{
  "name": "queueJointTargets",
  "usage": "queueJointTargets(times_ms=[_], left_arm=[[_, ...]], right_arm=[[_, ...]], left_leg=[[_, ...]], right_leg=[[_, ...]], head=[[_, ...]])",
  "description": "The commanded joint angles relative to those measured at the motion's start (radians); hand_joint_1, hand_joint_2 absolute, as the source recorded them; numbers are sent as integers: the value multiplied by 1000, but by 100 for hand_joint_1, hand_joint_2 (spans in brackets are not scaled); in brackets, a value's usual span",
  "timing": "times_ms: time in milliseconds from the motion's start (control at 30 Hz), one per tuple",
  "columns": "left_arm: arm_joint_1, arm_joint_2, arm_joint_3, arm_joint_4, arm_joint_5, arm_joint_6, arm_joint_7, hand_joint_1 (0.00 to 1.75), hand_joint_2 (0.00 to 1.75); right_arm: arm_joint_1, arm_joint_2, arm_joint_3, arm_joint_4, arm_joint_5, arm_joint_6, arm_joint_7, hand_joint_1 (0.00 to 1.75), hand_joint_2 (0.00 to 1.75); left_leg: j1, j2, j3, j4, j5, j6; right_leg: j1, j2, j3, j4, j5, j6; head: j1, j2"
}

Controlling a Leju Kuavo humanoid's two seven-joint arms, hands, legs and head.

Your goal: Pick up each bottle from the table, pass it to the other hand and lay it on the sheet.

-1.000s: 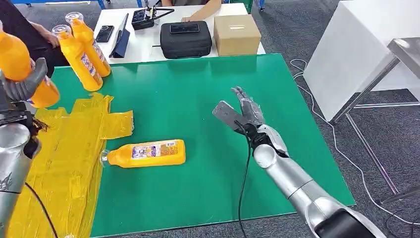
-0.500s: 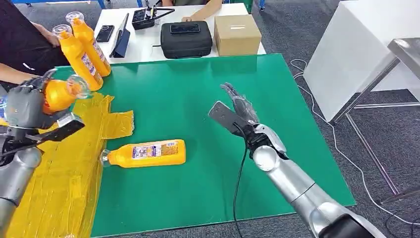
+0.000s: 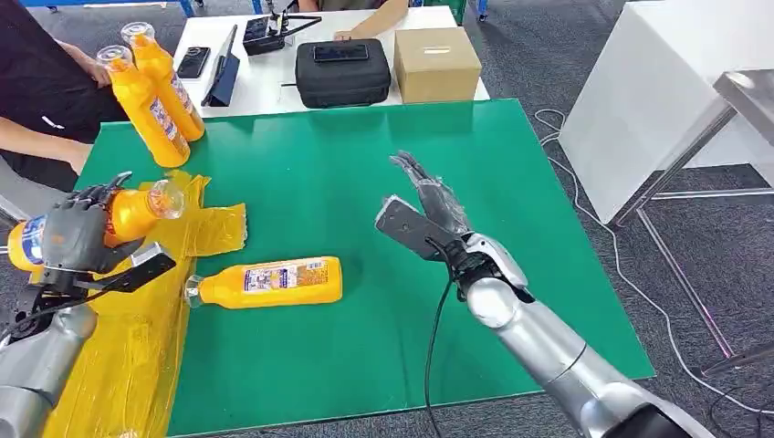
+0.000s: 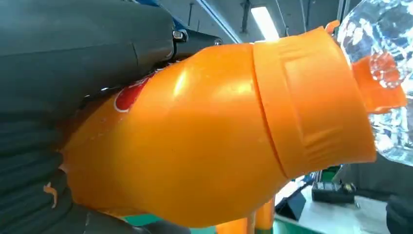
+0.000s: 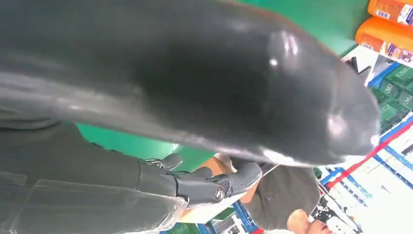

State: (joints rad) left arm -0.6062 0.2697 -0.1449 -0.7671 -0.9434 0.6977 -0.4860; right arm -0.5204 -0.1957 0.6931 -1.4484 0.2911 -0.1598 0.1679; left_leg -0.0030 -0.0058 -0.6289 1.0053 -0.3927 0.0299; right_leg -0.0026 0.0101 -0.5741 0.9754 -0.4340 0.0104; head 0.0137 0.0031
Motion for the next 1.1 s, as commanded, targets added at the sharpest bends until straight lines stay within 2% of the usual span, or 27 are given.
queueJointTargets(times_ms=[33,367,400,433,467,500,800,1100], left_arm=[[3,-60,35,93,-8,0,9,175,175],[32,-51,34,93,-5,0,4,175,175],[39,-46,24,83,-23,0,-3,162,175],[40,-46,24,79,-22,0,-7,5,0],[43,-47,25,78,-22,0,-7,0,0],[32,-35,-21,110,-51,0,5,0,0],[19,-27,-78,136,1,0,12,0,0],[31,-14,-85,104,26,0,5,0,0]], right_arm=[[-24,-47,62,-29,-15,19,7,0,0],[-10,-44,72,-42,-21,22,9,0,0],[-7,-46,72,-44,-21,22,10,0,0],[-7,-48,72,-43,-21,24,11,0,0],[-7,-49,72,-43,-21,24,11,0,0],[-8,-52,73,-42,-23,27,12,0,0],[-9,-50,72,-33,-24,35,14,0,0],[-3,-43,68,-32,-21,37,16,0,0]], left_leg=[[0,-1,6,-1,-2,-2],[0,0,5,-1,-2,-2],[0,0,4,-1,-1,-1],[1,-1,6,-1,-3,-2],[0,-1,4,-1,-2,-2],[0,0,3,-1,-1,-1],[0,-1,5,0,-2,-2],[0,0,4,0,-2,-2]], right_leg=[[0,-2,7,-1,-2,0],[0,-2,5,-1,-2,0],[0,-1,4,-1,-1,0],[1,-2,7,-1,-3,0],[0,-2,5,-1,-2,0],[0,-1,4,-1,-1,0],[0,-2,6,-1,-2,0],[0,-1,4,-1,-2,0]], head=[[0,0],[0,0],[0,0],[0,0],[0,0],[0,0],[0,0],[0,0]])
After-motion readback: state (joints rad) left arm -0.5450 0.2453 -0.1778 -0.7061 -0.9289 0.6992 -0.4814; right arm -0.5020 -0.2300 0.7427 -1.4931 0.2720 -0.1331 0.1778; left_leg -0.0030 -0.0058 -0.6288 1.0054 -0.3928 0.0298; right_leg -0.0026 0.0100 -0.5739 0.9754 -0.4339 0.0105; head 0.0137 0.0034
